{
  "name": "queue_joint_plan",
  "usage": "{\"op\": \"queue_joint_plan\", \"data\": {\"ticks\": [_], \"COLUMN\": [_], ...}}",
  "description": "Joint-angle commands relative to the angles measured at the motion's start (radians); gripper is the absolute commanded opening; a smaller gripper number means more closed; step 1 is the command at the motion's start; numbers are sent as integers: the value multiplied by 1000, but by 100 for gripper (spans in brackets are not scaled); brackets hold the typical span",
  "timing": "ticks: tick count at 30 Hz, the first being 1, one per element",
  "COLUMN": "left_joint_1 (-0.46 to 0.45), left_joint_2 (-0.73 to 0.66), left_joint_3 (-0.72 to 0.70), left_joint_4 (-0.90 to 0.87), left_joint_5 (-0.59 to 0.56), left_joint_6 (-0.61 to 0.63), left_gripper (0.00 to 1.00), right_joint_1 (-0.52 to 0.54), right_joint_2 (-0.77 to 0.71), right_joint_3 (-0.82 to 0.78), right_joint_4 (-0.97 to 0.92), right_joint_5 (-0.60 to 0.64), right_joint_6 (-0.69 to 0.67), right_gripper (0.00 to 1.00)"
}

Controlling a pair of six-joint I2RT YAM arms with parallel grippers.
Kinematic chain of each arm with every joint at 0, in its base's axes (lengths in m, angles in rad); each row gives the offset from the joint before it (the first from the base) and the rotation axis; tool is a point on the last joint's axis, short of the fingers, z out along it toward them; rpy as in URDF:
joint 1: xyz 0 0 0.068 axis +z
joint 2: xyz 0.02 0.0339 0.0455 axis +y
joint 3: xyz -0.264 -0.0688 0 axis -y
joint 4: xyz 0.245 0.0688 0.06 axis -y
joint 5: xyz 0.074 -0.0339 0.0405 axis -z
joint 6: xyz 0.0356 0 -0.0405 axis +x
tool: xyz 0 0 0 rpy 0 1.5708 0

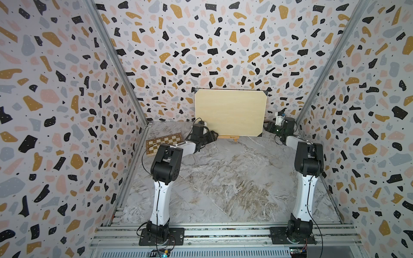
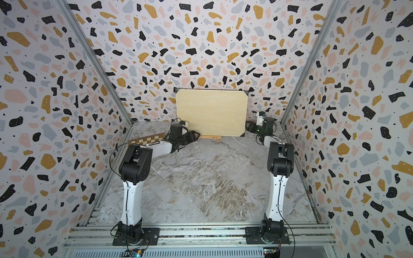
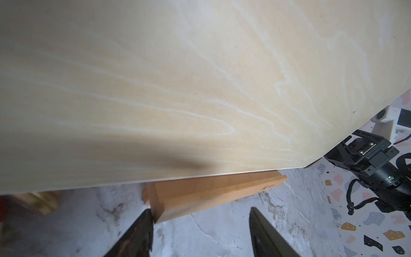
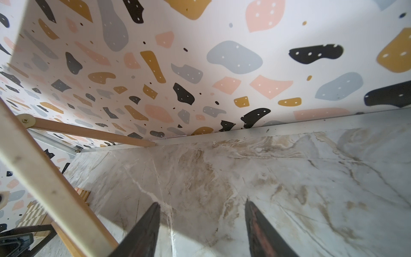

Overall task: Assemble the easel
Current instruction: Adjust the drawing board on the easel.

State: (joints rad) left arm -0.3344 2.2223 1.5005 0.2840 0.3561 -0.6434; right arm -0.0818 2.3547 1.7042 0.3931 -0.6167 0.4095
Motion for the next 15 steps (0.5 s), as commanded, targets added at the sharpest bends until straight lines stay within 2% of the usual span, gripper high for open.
{"op": "queue_joint_plan", "data": {"ticks": [1,8,15], "left_joint_1": [-37,-33,-11], "left_joint_2": [-18,-45,-98], "left_joint_3": [32,3,-50], "left_joint_4": [12,-19,-32], "left_joint_5": [57,10,-16], "left_joint_6": [22,49,59], "left_gripper": [67,70,77], "right_joint_1": [30,-37,-104], "right_joint_2": [-23,-75,-189], "right_joint_3": [28,-43,-119], "right_joint_4": [-49,0,-35], "right_joint_5": [-37,24,95], "right_joint_6": [-21,64,68], "right_gripper": [62,62,65]}}
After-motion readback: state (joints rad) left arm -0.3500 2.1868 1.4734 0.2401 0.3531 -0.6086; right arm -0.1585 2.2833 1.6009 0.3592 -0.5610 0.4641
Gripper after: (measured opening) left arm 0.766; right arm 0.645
